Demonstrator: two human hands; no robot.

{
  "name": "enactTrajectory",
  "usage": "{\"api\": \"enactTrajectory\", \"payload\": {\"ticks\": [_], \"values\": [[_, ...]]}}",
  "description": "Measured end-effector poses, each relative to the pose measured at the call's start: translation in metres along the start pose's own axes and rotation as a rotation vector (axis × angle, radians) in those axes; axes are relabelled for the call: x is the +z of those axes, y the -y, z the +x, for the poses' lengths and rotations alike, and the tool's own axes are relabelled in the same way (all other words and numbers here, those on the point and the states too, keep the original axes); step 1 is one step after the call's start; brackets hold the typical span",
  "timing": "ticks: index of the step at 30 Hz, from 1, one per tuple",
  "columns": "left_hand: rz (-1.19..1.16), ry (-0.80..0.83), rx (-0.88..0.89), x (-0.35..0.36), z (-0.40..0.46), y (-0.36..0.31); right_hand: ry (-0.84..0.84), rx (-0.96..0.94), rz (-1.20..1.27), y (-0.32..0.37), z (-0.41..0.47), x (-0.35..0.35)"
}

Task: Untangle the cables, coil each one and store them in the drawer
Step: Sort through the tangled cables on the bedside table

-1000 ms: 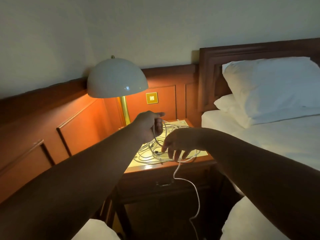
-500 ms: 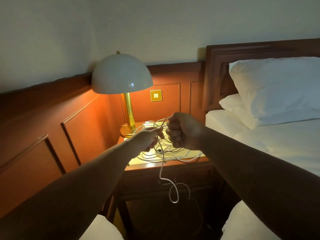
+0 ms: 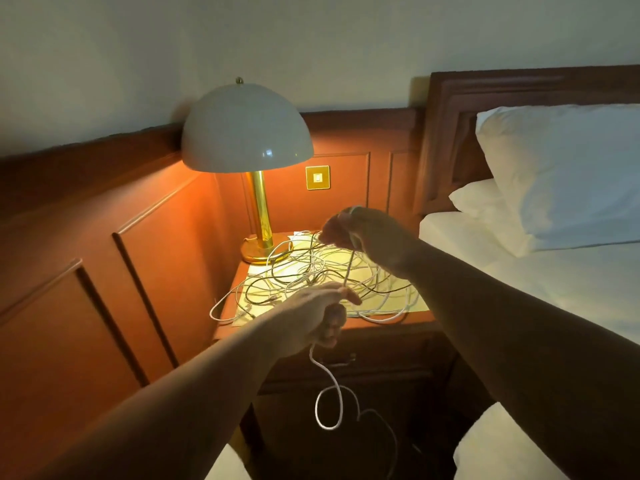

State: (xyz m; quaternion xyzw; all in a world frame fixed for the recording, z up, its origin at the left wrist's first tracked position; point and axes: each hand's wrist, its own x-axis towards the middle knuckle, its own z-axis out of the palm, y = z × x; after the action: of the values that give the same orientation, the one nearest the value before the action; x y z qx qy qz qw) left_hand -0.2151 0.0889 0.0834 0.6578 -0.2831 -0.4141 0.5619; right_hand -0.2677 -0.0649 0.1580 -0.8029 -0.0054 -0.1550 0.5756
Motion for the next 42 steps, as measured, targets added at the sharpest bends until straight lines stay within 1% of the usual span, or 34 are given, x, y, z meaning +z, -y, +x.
{"api": "enactTrajectory", "payload": {"ticks": [1,2,4,5,6,8,10,11,12,14,15,17,18,20,22,23,24,25,27,29,31,33,34,35,36,38,39,40,41,42], "values": [[0.088,-0.019,0.019,0.0,-0.001,0.002,0.008,-0.044,-0.257,-0.008,0.001,0.0],[0.236,-0.065,0.046,-0.002,0.0,0.003,0.042,-0.071,-0.489,-0.017,0.002,0.0],[0.709,-0.193,0.141,-0.012,0.002,0.008,0.143,-0.032,-0.77,-0.039,-0.001,-0.001],[0.924,-0.243,0.223,-0.018,0.003,0.012,0.198,0.049,-0.793,-0.049,-0.006,0.001],[1.022,-0.299,0.293,-0.025,0.005,0.018,0.26,0.123,-0.775,-0.057,-0.011,0.005],[1.045,-0.414,0.385,-0.036,0.009,0.034,0.359,0.25,-0.634,-0.079,-0.019,0.016],[1.035,-0.491,0.484,-0.043,0.015,0.054,0.413,0.316,-0.459,-0.099,-0.026,0.033],[1.003,-0.496,0.5,-0.043,0.018,0.065,0.434,0.348,-0.324,-0.108,-0.032,0.039],[0.928,-0.499,0.486,-0.042,0.021,0.075,0.457,0.425,-0.151,-0.118,-0.036,0.042],[0.668,-0.502,0.345,-0.039,0.025,0.09,0.469,0.625,0.287,-0.136,-0.045,0.043],[0.511,-0.493,0.249,-0.037,0.028,0.097,0.504,0.642,0.463,-0.145,-0.048,0.042],[0.223,-0.422,0.076,-0.029,0.033,0.109,0.497,0.596,0.732,-0.161,-0.049,0.045],[0.114,-0.374,0.014,-0.024,0.036,0.113,0.478,0.576,0.832,-0.164,-0.046,0.047],[-0.045,-0.315,-0.062,-0.013,0.044,0.119,0.369,0.559,0.982,-0.163,-0.037,0.051],[-0.091,-0.304,-0.12,-0.006,0.054,0.123,0.191,0.55,1.139,-0.165,-0.026,0.053],[-0.075,-0.288,-0.141,-0.004,0.058,0.124,0.122,0.51,1.167,-0.165,-0.021,0.053],[-0.04,-0.261,-0.155,-0.003,0.062,0.124,0.079,0.448,1.116,-0.168,-0.016,0.052],[0.017,-0.232,-0.164,-0.003,0.066,0.123,0.056,0.381,0.971,-0.171,-0.01,0.05],[0.172,-0.193,-0.167,-0.006,0.069,0.12,0.01,0.256,0.564,-0.179,-0.003,0.045],[0.275,-0.158,-0.161,-0.012,0.073,0.116,-0.008,0.117,0.091,-0.184,0.005,0.038],[0.417,-0.16,-0.123,-0.02,0.074,0.113,0.088,0.026,-0.335,-0.186,0.011,0.036],[0.619,-0.215,-0.025,-0.029,0.073,0.108,0.211,0.069,-0.638,-0.188,0.013,0.04],[0.669,-0.243,0.03,-0.034,0.071,0.105,0.242,0.115,-0.734,-0.189,0.012,0.042],[0.683,-0.262,0.076,-0.037,0.069,0.102,0.265,0.155,-0.777,-0.188,0.01,0.046],[0.685,-0.275,0.11,-0.041,0.066,0.1,0.285,0.187,-0.762,-0.187,0.009,0.049],[0.67,-0.32,0.156,-0.045,0.062,0.099,0.314,0.271,-0.64,-0.179,0.009,0.055],[0.628,-0.363,0.168,-0.046,0.06,0.099,0.303,0.343,-0.547,-0.175,0.01,0.057],[0.57,-0.408,0.177,-0.049,0.059,0.098,0.289,0.438,-0.416,-0.174,0.01,0.057],[0.503,-0.428,0.18,-0.051,0.058,0.099,0.292,0.544,-0.227,-0.173,0.008,0.056],[0.441,-0.42,0.175,-0.051,0.058,0.097,0.319,0.642,0.015,-0.174,0.006,0.055]]}}
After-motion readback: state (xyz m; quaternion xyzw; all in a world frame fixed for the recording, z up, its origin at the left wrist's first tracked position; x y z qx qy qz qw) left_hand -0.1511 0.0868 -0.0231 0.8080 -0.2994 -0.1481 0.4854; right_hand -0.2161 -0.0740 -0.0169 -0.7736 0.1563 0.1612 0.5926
